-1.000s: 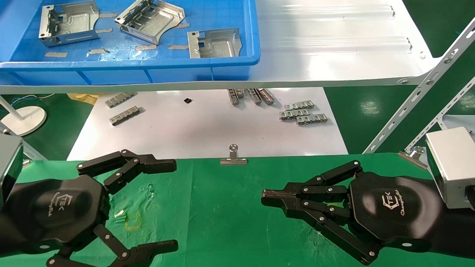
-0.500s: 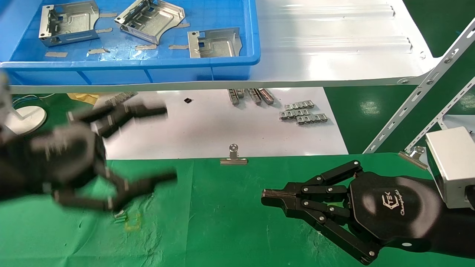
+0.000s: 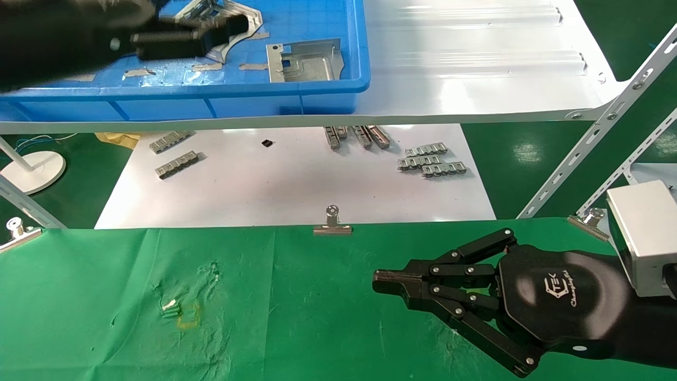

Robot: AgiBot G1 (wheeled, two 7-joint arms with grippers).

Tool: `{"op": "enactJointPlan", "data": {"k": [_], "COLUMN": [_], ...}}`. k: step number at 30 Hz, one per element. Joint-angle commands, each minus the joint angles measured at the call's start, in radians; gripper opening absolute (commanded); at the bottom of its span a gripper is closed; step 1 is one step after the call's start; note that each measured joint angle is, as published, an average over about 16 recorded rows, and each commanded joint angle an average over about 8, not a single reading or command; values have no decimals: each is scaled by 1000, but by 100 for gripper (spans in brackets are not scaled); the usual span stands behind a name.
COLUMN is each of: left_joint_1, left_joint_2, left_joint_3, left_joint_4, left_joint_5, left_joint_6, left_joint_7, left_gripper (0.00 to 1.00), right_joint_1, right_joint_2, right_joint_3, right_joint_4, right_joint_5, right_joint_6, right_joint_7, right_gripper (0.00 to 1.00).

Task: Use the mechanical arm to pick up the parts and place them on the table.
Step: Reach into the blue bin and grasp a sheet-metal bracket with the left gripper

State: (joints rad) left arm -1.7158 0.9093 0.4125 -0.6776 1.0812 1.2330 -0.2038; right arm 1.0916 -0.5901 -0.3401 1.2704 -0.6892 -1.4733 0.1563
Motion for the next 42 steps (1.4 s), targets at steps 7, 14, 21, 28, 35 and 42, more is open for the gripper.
{"op": "enactJointPlan", "data": {"k": [7, 14, 21, 28, 35, 42], "left_joint_1": [-193, -263, -289, -301, -307, -308], "left_joint_2": [144, 215, 245, 273, 280, 276], "left_joint_3": [70, 95, 98, 105, 109, 110], "left_joint_4": [342, 509, 596, 652, 670, 674], "left_joint_5": [139, 192, 206, 218, 224, 225], "left_joint_6": [-110, -230, -346, -443, -443, -419], "left_joint_7": [72, 133, 183, 185, 176, 173], "left_gripper": [79, 0, 0, 0, 0, 0], "right_joint_1": [0, 0, 0, 0, 0, 0], "right_joint_2": [0, 0, 0, 0, 0, 0], "right_joint_3": [0, 0, 0, -1, -1, -1], "right_joint_4": [0, 0, 0, 0, 0, 0], "right_joint_5": [0, 0, 0, 0, 0, 1], "right_joint_6": [0, 0, 0, 0, 0, 0], "right_joint_7": [0, 0, 0, 0, 0, 0], "right_gripper": [65, 100, 100, 100, 100, 100]}}
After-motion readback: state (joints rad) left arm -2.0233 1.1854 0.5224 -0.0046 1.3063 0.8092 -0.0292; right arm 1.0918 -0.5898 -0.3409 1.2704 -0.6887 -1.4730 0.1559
